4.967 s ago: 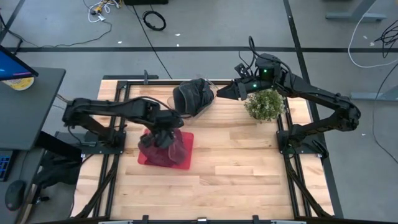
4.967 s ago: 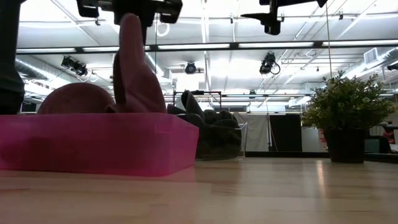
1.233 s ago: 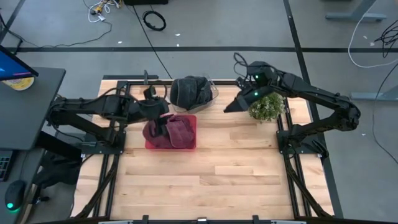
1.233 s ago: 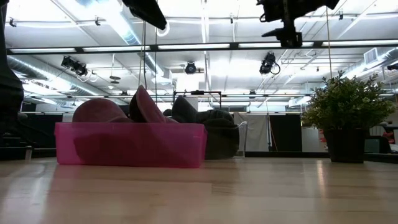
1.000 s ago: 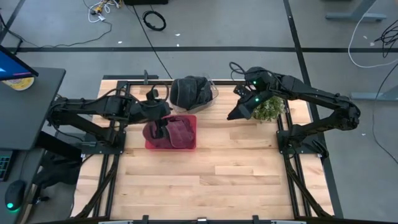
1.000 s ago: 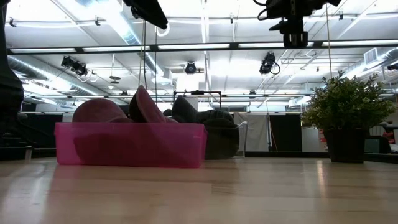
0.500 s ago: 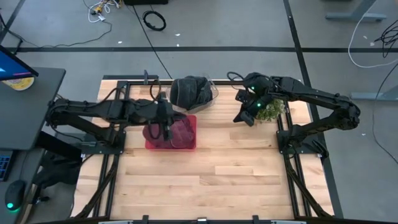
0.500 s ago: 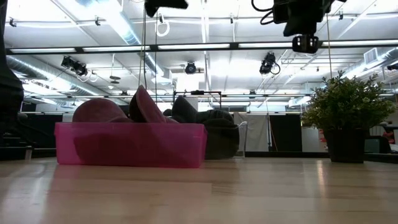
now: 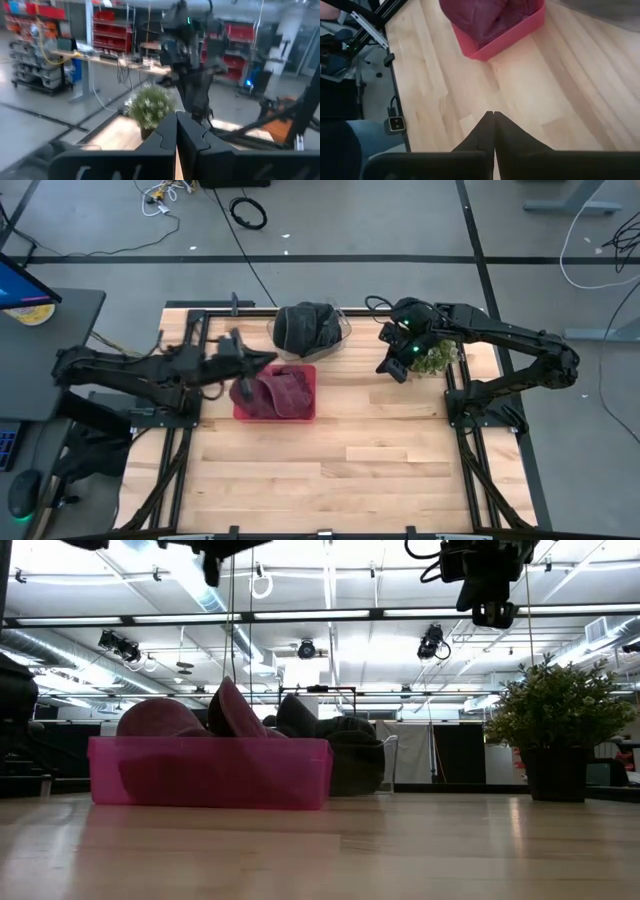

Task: Pick & Place hat
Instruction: Return to Home Position

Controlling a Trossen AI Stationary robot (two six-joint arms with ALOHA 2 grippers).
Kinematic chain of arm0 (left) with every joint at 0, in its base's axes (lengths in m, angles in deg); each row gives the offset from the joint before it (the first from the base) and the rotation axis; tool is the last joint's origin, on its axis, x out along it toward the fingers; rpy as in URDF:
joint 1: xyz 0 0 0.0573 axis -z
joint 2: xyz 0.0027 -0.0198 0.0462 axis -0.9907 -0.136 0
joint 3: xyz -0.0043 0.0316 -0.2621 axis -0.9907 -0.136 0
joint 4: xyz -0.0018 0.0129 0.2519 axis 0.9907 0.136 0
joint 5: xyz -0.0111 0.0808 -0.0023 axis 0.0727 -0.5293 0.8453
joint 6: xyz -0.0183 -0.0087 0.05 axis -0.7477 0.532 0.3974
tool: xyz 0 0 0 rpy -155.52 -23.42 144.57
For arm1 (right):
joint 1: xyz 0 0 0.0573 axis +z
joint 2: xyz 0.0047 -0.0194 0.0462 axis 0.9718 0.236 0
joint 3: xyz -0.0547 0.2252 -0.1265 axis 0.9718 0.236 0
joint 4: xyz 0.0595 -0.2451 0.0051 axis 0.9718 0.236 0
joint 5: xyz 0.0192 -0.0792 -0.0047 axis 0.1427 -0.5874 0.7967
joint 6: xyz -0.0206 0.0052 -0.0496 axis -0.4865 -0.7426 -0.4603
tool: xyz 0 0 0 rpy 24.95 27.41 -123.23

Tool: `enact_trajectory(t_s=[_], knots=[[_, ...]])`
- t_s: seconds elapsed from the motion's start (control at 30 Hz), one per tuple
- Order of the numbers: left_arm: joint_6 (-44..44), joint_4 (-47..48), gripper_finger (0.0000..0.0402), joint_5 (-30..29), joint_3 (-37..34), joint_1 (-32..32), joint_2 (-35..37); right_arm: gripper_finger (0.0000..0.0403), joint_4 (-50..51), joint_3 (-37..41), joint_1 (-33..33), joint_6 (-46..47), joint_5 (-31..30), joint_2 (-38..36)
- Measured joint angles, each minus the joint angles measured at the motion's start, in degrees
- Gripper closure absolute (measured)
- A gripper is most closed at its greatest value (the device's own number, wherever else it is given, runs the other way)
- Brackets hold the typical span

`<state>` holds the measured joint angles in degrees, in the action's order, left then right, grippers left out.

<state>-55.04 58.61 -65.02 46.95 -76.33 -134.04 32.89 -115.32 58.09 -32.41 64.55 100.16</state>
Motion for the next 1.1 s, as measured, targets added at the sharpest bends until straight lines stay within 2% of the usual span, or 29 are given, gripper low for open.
enact_trajectory(t_s=[0.2,0.53,1.1], knots=[[1.5,0.4,0.0399,-2.8,-6.0,0.0,11.2,0.0385,-0.3,0.0,0.0,0.3,-1.3,0.0],[3.9,-6.4,0.0399,-4.3,-18.5,0.0,27.8,0.0383,-0.4,0.0,0.0,1.8,-4.3,0.0],[2.5,-10.6,0.0399,-6.7,-33.7,0.0,48.2,0.0382,2.2,0.0,0.0,3.1,-4.2,0.0]])
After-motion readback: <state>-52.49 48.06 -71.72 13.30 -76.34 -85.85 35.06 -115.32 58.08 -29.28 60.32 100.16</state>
